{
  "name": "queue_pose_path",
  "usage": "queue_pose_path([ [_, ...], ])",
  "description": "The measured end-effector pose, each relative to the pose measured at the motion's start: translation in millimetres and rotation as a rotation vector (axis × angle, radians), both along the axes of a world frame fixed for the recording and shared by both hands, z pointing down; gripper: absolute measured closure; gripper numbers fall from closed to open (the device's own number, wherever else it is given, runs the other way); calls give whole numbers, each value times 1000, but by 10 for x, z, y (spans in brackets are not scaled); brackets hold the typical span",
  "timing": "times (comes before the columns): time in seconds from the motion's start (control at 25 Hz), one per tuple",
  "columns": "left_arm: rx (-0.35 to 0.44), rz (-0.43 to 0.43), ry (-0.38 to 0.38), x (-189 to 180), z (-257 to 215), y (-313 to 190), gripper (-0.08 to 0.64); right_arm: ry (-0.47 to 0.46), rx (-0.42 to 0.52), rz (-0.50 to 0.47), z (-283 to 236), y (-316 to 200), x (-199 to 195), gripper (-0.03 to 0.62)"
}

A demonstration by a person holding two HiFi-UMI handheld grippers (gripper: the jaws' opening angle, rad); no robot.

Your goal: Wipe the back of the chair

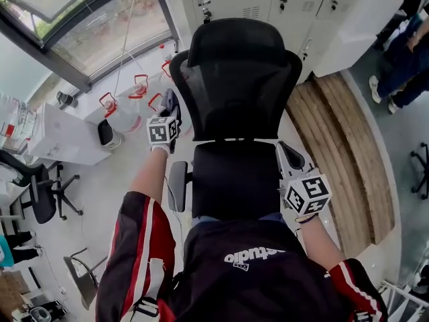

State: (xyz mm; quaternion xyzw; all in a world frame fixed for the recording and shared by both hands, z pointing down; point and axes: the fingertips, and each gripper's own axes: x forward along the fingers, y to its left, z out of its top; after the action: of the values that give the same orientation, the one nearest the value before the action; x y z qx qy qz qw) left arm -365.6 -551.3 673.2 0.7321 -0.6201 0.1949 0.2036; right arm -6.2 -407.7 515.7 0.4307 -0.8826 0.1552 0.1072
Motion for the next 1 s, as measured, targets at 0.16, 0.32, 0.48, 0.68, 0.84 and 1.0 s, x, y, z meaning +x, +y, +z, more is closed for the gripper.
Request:
queue_pose_path([
  [0.16, -23, -16, 3, -38, 210, -209, 505, 24, -20, 11, 108, -68, 60, 595],
  [0.32, -50, -3, -36, 22, 389, -378, 505, 32, -23, 36, 132, -138, 207, 595],
  [0.48, -79, -14, -41, 93, 533, -494, 505, 28, -36, 66, 166, -154, 384, 595],
  [0.68, -91, -2, -41, 339, 576, -654, 505, 23, -47, 105, 183, -181, 601, 595],
  [0.84, -88, 25, -36, 636, 606, -768, 505, 15, -47, 129, 186, -203, 749, 595],
  [1.0, -81, 88, -25, 1055, 620, -872, 505, 2, -49, 153, 198, -178, 871, 595],
])
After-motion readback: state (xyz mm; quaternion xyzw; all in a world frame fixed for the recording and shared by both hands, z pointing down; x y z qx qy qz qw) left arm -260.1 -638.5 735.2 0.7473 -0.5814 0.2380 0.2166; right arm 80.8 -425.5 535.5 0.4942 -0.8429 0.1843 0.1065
